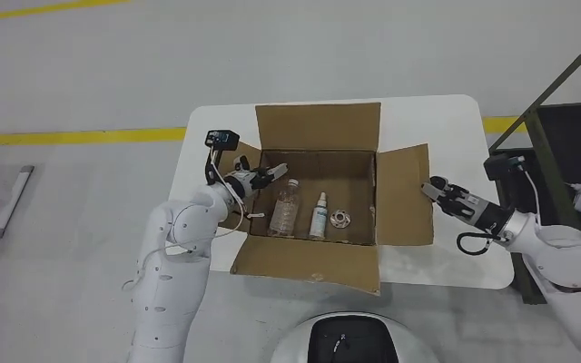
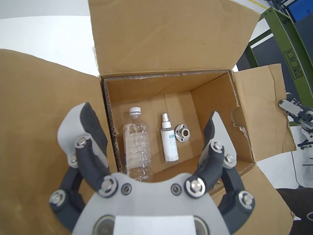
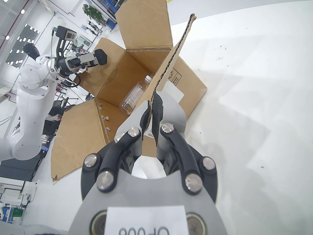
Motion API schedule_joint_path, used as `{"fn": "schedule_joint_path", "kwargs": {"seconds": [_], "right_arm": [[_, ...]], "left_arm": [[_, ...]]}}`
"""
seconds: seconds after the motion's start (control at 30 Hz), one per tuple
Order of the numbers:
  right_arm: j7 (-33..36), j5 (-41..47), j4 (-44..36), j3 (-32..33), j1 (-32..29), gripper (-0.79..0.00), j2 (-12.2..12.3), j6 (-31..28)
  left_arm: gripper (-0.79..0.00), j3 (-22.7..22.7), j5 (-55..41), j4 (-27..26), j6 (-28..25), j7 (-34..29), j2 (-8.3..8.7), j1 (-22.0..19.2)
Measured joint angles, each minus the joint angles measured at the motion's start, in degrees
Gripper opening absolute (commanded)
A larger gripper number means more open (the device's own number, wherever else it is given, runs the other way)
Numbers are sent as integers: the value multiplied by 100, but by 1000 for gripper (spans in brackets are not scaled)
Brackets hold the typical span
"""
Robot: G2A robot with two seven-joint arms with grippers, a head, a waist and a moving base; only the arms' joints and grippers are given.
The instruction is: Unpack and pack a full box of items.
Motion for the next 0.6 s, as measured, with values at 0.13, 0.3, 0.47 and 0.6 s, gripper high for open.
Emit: {"fn": "schedule_joint_path", "kwargs": {"seconds": [0.13,0.3,0.47,0.6], "right_arm": [[-11,-16,25,-19,-5,-785,-1,4],[-8,-22,43,-32,5,-785,-1,-7],[-3,-22,48,-32,3,-785,1,2],[-20,-11,21,-22,0,-785,2,-2]], "left_arm": [[0,9,12,22,2,48,15,28],[0,18,7,55,30,131,28,61],[0,41,-149,-55,86,212,29,75],[0,98,-216,-375,72,157,31,5]]}}
